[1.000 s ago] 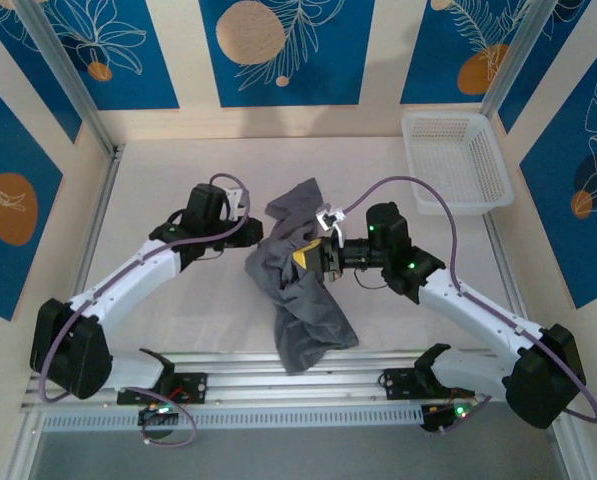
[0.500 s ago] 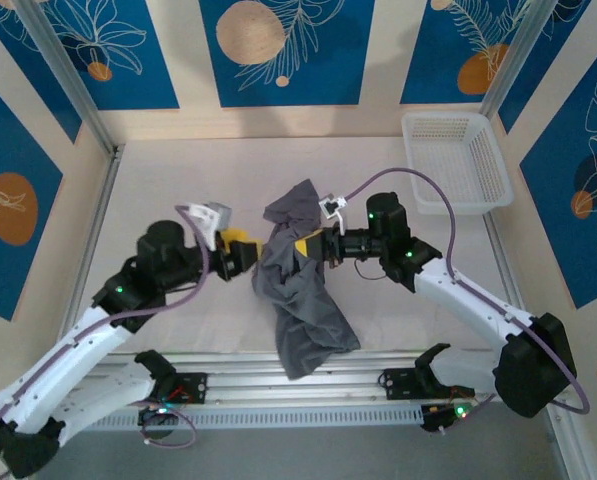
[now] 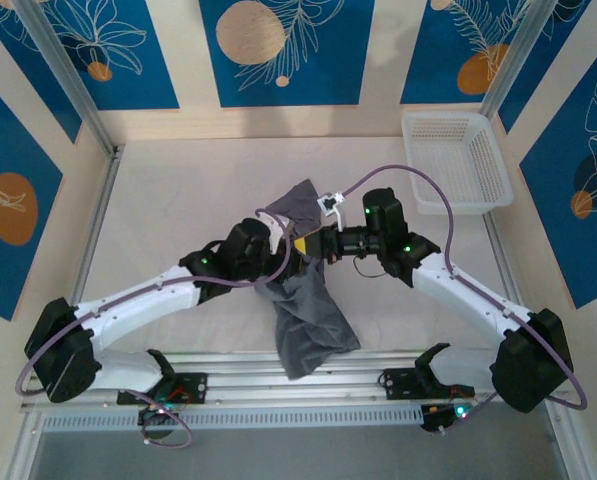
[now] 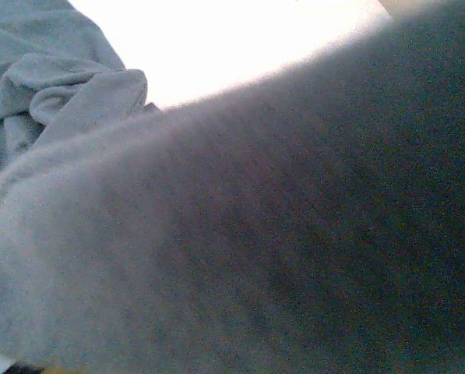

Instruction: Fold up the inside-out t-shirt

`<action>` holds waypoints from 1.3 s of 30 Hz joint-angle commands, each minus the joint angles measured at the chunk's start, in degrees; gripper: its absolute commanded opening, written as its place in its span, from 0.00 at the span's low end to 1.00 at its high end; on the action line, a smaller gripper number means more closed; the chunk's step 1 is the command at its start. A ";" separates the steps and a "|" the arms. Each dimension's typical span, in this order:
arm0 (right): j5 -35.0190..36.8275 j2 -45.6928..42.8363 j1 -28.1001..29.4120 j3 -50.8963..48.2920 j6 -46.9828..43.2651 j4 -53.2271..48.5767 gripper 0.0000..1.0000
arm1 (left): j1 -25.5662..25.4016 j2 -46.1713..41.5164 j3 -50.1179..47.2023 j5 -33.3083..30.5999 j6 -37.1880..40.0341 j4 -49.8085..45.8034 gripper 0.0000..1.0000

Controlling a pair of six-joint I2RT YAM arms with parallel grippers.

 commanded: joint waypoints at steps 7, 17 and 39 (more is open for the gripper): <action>6.35 3.82 -8.16 0.09 -2.44 -9.08 0.03 | 7.83 -12.30 4.28 16.59 -8.63 -2.62 0.00; 11.27 8.26 -11.78 2.32 -2.78 -13.45 0.26 | 13.08 -13.39 6.72 28.76 -17.34 0.01 0.00; 47.23 -3.59 15.14 0.82 -7.67 -12.67 0.07 | 14.62 -11.04 9.27 23.88 -20.92 -2.21 0.05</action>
